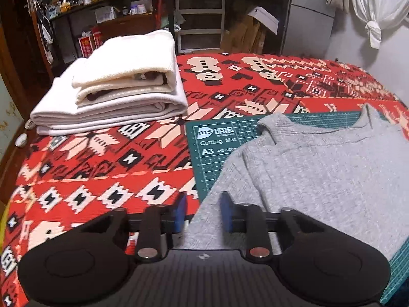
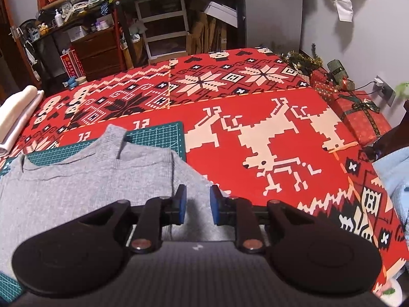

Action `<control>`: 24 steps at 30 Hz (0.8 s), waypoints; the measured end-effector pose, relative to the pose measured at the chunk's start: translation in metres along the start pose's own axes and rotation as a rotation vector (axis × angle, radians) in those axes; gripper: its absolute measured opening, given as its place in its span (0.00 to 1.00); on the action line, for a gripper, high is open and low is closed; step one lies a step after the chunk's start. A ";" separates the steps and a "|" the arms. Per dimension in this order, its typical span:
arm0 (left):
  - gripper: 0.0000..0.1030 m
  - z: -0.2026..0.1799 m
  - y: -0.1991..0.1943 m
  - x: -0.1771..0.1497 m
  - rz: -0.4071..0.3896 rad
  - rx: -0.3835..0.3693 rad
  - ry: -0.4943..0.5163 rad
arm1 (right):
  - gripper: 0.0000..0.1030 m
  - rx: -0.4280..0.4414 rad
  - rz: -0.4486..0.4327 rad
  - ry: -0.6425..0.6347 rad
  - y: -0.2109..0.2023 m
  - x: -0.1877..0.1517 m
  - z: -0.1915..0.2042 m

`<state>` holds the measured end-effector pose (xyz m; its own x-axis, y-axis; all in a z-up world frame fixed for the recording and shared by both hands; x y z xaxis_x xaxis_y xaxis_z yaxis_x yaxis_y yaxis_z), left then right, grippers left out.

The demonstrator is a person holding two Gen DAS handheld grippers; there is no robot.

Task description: Fold clothes

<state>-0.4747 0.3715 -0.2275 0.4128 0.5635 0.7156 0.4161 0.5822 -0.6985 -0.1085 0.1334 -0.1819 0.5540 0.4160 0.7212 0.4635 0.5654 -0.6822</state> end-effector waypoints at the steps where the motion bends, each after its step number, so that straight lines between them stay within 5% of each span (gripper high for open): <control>1: 0.02 -0.004 0.000 0.000 -0.004 0.014 0.020 | 0.21 0.000 -0.001 -0.001 -0.001 0.000 0.000; 5: 0.02 -0.013 -0.003 -0.008 -0.039 0.081 0.118 | 0.21 -0.006 0.001 0.010 -0.002 0.000 -0.002; 24: 0.07 -0.003 -0.002 -0.001 -0.008 0.057 0.008 | 0.20 -0.054 0.014 -0.078 0.034 0.006 -0.010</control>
<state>-0.4735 0.3678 -0.2270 0.4166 0.5542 0.7207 0.3724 0.6191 -0.6914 -0.0824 0.1476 -0.2017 0.5059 0.4792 0.7172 0.4940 0.5206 -0.6963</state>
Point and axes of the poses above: each gripper's, at about its wrist camera, not at the fingertips, and y roughly the way its jaws point, z to its left, x to its top, the point moved 2 cm from there along y, roughly the way its jaws point, and after that the axes turned 5 degrees about -z, right-handed, at the moved point
